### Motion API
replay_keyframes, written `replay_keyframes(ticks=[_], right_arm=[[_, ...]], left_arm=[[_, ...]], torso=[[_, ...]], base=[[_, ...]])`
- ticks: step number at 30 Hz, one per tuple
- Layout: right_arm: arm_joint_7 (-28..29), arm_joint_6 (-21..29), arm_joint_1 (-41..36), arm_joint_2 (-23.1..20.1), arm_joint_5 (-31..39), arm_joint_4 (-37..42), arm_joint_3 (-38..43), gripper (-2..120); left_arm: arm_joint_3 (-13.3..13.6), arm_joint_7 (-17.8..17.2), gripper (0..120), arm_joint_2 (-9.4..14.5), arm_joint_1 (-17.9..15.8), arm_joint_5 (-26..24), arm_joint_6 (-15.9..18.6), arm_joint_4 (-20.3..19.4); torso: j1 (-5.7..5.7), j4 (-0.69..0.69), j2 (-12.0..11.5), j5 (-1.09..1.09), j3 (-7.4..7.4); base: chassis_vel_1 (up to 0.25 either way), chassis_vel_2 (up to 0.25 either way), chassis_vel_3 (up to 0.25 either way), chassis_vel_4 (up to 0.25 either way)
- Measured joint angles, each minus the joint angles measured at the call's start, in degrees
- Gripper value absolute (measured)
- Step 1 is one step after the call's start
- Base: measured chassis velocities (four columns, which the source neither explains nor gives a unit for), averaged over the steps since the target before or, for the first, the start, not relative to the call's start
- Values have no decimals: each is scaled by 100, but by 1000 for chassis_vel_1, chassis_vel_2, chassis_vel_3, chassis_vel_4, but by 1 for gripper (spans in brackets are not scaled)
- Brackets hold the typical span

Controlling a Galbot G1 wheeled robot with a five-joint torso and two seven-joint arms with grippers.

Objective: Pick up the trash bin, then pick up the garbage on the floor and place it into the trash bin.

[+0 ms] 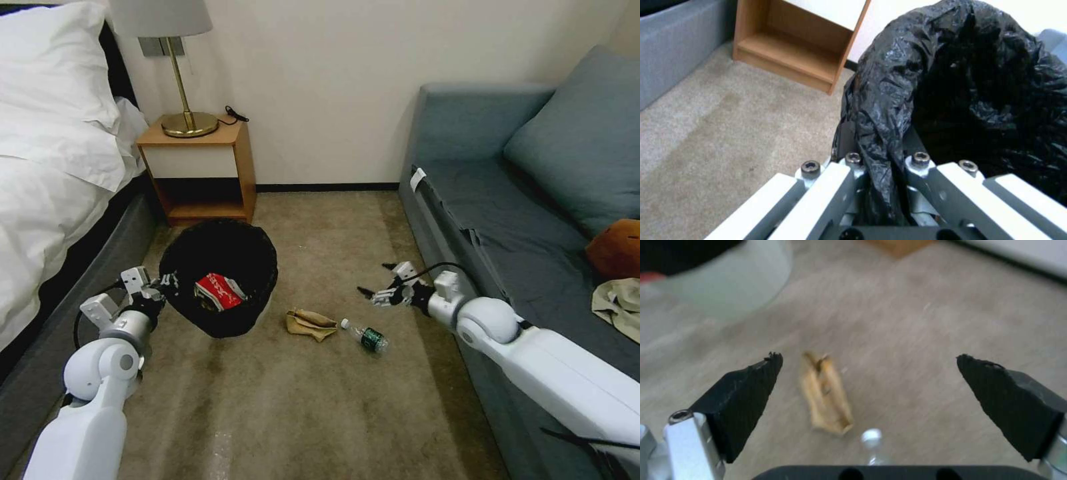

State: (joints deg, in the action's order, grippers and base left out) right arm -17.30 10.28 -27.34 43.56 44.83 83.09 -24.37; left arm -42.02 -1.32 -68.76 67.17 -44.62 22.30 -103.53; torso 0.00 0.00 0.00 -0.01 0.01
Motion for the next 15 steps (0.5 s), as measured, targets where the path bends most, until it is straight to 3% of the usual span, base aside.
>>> replay_keyframes(ticks=[7, 10, 11, 15], right_arm=[[-801, 624, 1289, 373, 699, -1050, -1296, 100], [-967, 689, 1383, 433, 754, -1201, -1402, 100], [-1301, 922, 1515, 560, 839, -1577, -1553, 100], [-1743, 979, 1531, 809, 719, -2387, -1573, 100]], left_arm=[[-32, 27, 3, 70, -69, -45, 0, 53], [-33, 32, 3, 71, -73, -49, 0, 65], [-34, 50, 3, 75, -86, -54, 0, 107], [-28, 103, 3, 107, -88, -72, 0, 159]], torso=[[0, 2, 0, -2, 0], [0, 2, 0, -2, 0], [0, 1, 0, 0, 0], [0, 0, 0, 1, 0]], base=[[0, 0, 0, 0], [0, 0, 0, 0], [0, 0, 0, 0], [0, 0, 0, 0]])
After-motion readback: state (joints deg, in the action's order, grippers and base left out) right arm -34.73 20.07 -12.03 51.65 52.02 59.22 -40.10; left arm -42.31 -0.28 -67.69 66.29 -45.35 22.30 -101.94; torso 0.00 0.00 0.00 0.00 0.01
